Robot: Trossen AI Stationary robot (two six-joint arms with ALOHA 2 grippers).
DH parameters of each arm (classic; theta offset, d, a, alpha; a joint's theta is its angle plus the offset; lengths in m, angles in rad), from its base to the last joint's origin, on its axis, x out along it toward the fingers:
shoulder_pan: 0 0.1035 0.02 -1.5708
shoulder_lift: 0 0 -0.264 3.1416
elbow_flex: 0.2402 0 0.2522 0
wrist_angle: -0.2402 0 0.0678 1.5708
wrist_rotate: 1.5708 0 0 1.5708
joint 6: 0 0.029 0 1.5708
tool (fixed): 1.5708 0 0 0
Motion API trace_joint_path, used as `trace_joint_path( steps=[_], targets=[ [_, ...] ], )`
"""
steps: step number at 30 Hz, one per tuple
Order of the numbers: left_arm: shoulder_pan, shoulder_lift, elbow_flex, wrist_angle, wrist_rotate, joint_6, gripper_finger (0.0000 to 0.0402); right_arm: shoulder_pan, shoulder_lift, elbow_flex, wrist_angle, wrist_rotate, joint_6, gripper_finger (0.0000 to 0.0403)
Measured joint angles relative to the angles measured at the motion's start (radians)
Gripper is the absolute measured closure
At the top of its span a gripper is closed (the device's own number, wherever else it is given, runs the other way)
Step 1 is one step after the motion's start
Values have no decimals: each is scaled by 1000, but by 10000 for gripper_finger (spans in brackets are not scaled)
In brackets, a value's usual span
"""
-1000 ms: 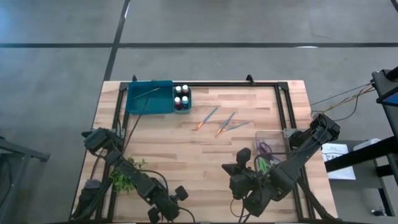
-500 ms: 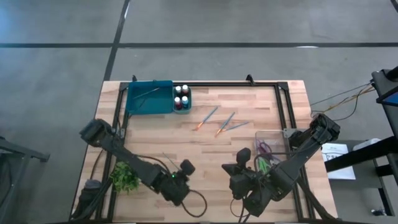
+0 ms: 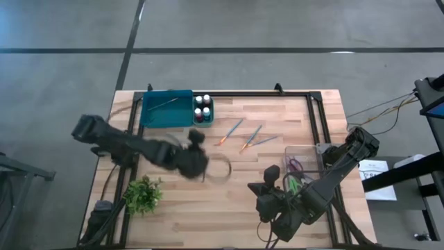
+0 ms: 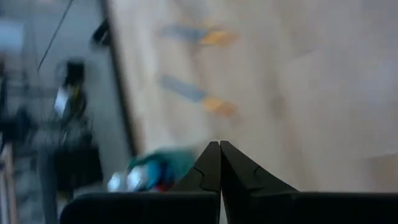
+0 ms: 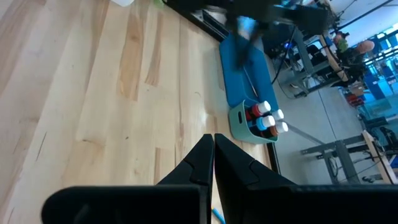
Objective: Pick & Place Paint Supplies
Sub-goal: Put the blue paint brush into the blue bin
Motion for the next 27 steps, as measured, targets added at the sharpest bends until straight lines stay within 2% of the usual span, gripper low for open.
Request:
trace_joint_path(
  steps=[4, 7, 12, 17, 21, 27],
  targets=[
    [157, -120, -90, 29, -2, 23, 401, 0, 0, -2, 1, 0, 3, 394],
    [285, -207, -171, 120, 26, 90, 401, 0, 0, -4, 0, 0, 2, 394],
    [511, -319, -309, 316, 173, 221, 401, 0, 0, -4, 1, 0, 2, 394],
    [711, -359, -418, 430, 299, 305, 401, 0, 0, -7, 0, 3, 2, 394],
    [801, -356, -462, 487, 383, 330, 401, -1, 0, -8, 0, 6, 0, 394],
    [858, -355, -530, 588, 450, 348, 401, -1, 0, -8, 1, 8, -1, 394]
  ],
)
